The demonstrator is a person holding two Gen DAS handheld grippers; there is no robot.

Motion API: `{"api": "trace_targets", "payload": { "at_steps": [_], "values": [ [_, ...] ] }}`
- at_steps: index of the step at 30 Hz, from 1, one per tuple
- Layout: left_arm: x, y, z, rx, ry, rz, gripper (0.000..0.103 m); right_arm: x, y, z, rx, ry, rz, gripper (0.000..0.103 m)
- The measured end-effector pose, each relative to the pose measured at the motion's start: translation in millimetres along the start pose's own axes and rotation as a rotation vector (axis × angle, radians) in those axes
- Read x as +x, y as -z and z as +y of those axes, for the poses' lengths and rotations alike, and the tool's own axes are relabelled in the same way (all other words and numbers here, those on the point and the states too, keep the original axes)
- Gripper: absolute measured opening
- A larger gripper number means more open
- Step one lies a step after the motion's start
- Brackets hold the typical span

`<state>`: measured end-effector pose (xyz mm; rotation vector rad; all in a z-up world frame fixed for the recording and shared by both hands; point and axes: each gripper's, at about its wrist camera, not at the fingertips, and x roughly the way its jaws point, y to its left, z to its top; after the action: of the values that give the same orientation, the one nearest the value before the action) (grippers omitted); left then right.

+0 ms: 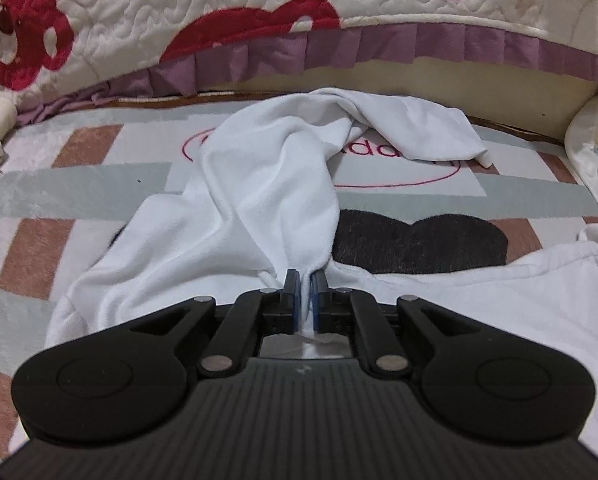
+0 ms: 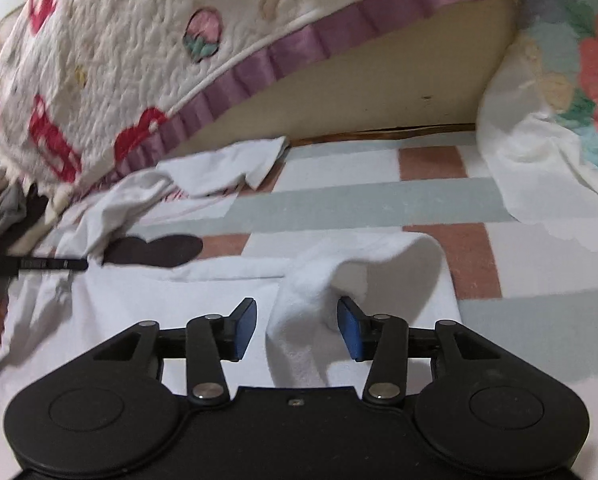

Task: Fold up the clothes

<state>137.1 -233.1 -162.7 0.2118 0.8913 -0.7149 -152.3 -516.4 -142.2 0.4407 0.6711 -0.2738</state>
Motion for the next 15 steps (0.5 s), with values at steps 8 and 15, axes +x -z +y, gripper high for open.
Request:
{"api": "trace_targets", "payload": {
  "at_steps": [8,15],
  "values": [
    [-43.9,-9.2,-9.4,0.081,-0.052,-0.205,0.002,-57.9,-48.1,-72.7,0.286,-0.088,-0.360,0.005],
    [-61.2,-30.3,-10.3,0.075,-0.072,-0.315,0.002,-96.8,-73.6,-65.7,0.177,-0.086,-0.439,0.005]
  ]
}}
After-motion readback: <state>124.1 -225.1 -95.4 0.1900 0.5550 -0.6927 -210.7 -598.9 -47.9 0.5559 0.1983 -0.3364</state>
